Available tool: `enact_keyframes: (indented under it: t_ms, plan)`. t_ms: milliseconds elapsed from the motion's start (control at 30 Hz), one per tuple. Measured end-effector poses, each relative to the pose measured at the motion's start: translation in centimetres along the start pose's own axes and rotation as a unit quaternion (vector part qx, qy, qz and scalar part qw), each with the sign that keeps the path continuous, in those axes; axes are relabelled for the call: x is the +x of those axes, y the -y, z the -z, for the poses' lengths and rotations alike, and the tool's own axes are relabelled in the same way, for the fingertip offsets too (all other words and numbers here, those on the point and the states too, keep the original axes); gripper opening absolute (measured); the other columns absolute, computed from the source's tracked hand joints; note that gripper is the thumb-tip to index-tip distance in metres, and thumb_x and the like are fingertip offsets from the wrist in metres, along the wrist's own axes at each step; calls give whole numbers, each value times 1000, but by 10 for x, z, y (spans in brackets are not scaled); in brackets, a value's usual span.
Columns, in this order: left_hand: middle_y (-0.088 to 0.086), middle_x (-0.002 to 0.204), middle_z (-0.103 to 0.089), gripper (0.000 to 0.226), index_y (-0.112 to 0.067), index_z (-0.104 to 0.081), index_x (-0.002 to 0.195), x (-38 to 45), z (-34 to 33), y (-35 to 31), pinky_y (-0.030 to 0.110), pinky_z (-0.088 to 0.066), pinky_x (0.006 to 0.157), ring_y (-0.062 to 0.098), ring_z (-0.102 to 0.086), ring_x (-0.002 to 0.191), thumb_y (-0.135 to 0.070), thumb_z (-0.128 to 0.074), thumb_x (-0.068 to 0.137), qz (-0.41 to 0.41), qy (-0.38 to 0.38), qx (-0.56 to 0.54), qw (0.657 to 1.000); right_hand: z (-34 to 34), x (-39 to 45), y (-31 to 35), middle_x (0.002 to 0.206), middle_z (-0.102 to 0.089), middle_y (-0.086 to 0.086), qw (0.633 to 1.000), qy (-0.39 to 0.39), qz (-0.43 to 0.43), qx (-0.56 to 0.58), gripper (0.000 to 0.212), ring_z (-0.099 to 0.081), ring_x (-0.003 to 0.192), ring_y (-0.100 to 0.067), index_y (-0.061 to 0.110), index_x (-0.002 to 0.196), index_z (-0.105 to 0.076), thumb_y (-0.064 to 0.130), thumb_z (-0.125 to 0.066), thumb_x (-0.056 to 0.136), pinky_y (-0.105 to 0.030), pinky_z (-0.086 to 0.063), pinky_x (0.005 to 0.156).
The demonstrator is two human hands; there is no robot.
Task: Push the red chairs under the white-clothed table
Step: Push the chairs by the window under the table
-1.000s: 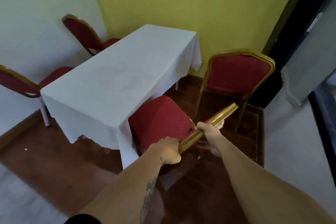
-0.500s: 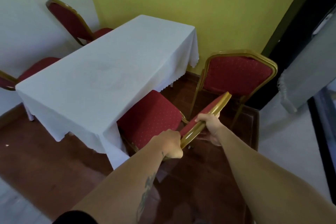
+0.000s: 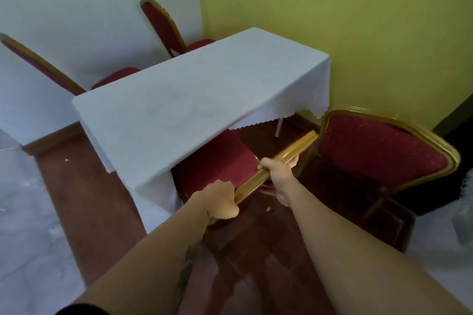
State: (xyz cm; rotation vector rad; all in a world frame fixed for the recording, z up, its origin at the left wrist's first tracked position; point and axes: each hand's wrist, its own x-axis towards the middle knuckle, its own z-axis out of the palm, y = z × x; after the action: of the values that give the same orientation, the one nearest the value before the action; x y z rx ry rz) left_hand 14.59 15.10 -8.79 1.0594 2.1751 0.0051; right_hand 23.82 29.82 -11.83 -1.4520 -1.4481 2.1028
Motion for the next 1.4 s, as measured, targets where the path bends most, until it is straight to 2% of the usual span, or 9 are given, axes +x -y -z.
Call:
enact_keyframes:
  t_ms: [133, 267, 433, 567, 733, 867, 1100, 1233, 1400]
  plan:
    - [4, 102, -62, 36, -17, -63, 118, 10, 1, -9, 44, -59, 90, 25, -66, 93, -23, -64, 83, 32, -25, -41, 998, 1, 9, 13, 74, -62, -6, 1000, 12, 22, -13, 119, -66, 80, -23, 34, 153, 27, 15, -67, 82, -45, -55, 78]
    - [2, 95, -59, 42, -18, -61, 128, 17, 9, -13, 37, -58, 79, 22, -62, 83, -20, -62, 86, 56, -18, -66, 996, -4, 17, 15, 92, -63, -14, 999, 17, 27, 1, 128, -67, 87, -28, 40, 152, 30, 20, -69, 72, -42, -56, 75]
    - [3, 97, -63, 52, -21, -61, 134, 16, 15, -10, 43, -60, 90, 25, -67, 92, -20, -62, 81, 76, 16, -82, 994, -9, 20, 13, 115, -63, -24, 999, 12, 31, 4, 133, -68, 88, -30, 43, 148, 35, 20, -67, 66, -42, -59, 73]
    - [3, 101, -68, 59, -25, -62, 136, 18, 21, -1, 45, -60, 91, 25, -69, 94, -22, -61, 77, 76, 3, -91, 993, -14, 29, 25, 87, -66, -15, 999, 38, 25, -14, 127, -72, 84, -29, 39, 148, 38, 13, -66, 80, -46, -62, 76]
    - [2, 103, -67, 62, -26, -60, 139, 27, 25, 7, 45, -59, 93, 25, -68, 97, -23, -62, 77, 67, 0, -91, 994, -19, 34, 30, 76, -63, -10, 999, 33, 24, -27, 120, -71, 85, -30, 37, 150, 32, 12, -65, 85, -48, -61, 80]
    - [3, 105, -66, 58, -22, -59, 138, 32, 27, 12, 45, -59, 92, 24, -68, 95, -23, -63, 80, 48, 8, -80, 996, -21, 32, 27, 84, -67, -12, 999, 13, 20, -43, 115, -71, 90, -29, 36, 153, 25, 15, -65, 86, -53, -57, 87]
    - [2, 107, -62, 41, -15, -55, 127, 29, 37, 10, 37, -54, 90, 21, -65, 97, -26, -67, 90, 8, 44, -65, 997, -7, 17, 44, 123, -64, -14, 986, 41, -27, -159, 95, -64, 111, -32, 18, 145, -29, 53, -81, 75, -52, -55, 90]
    - [2, 121, -66, 57, -13, -59, 138, 38, 78, -5, 36, -52, 95, 21, -65, 110, -34, -72, 86, -69, 41, -72, 994, 27, 5, 62, 142, -50, -17, 986, 28, 16, -164, 98, -57, 119, -37, 25, 158, -15, 49, -76, 85, -56, -52, 92]
    - [3, 145, -59, 65, -19, -47, 155, 48, 132, -63, 29, -47, 96, 19, -60, 125, -25, -59, 92, -165, -25, -62, 984, 110, -15, 105, 148, -47, -11, 965, -108, 74, -227, 102, -53, 126, -33, 30, 162, -11, 37, -78, 86, -49, -51, 93]
